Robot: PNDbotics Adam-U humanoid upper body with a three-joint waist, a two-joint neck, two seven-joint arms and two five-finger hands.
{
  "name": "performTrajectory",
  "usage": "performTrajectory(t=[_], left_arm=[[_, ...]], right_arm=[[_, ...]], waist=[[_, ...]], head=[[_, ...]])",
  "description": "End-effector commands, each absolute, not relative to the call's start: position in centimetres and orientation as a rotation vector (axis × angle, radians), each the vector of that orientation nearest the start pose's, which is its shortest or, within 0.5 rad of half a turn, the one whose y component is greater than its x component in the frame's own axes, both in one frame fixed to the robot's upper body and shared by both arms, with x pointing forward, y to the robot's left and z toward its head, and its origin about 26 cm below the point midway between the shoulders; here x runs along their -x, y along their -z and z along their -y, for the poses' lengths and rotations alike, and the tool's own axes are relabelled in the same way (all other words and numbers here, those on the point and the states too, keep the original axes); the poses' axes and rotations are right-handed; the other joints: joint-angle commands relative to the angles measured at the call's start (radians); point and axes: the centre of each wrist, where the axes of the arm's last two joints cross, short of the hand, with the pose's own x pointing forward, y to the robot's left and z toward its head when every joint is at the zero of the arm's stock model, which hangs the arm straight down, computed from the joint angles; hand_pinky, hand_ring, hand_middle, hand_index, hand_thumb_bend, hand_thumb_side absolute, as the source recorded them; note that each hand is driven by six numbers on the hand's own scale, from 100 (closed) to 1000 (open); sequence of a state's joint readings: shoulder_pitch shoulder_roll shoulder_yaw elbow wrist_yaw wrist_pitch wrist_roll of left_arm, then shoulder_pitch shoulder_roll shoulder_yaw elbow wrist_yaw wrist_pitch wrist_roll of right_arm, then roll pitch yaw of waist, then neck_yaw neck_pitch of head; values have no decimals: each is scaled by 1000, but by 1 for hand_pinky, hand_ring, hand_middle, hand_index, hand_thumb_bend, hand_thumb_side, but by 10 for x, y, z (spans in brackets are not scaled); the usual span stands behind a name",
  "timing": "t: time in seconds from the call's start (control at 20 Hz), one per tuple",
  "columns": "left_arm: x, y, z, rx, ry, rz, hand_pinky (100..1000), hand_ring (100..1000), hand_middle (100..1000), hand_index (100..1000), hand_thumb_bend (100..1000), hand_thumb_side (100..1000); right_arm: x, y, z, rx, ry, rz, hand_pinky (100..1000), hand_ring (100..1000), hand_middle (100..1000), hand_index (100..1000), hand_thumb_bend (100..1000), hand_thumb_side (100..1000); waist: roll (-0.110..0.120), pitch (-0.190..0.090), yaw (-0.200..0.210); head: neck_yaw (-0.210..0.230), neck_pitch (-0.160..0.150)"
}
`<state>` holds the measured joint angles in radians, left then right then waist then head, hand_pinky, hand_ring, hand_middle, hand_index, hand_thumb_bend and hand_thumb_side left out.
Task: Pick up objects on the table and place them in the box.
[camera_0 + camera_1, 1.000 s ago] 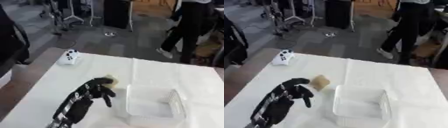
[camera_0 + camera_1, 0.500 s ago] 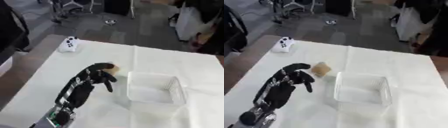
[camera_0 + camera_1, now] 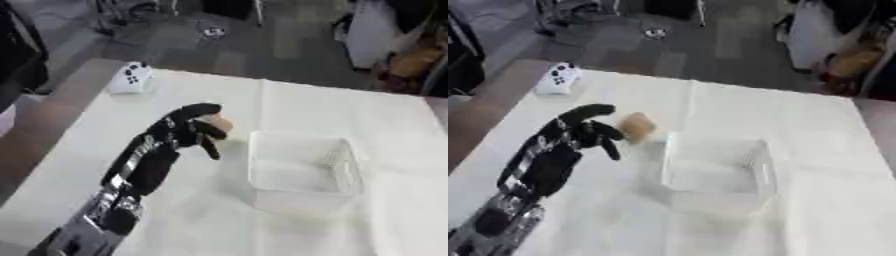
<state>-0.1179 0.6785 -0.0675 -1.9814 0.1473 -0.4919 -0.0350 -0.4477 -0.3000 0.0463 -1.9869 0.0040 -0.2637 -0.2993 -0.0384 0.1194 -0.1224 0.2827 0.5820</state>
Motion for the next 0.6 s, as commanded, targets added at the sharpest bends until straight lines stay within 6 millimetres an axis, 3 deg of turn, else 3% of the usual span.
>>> performTrajectory(t=[0.05,0.35,0.6], left_arm=[[-277,-211,-333,-319,951,2420,639,799,908,940,860,830],[-275,-251,-350,-705,1224,2293,715,822,909,927,912,848],[-275,-269,-350,-880,1345,2195,751,839,917,925,934,867]], right_arm=[[-309,-244,231,-169,101,-3547,100,360,421,799,155,1000],[-309,-245,230,-158,128,-3551,100,360,421,799,158,1000],[-309,-244,228,-143,151,-3555,100,360,421,799,160,1000]], waist=[[8,-19,-4],[21,-23,-17],[23,-22,-22]], head=[[9,11],[23,23],[33,25]])
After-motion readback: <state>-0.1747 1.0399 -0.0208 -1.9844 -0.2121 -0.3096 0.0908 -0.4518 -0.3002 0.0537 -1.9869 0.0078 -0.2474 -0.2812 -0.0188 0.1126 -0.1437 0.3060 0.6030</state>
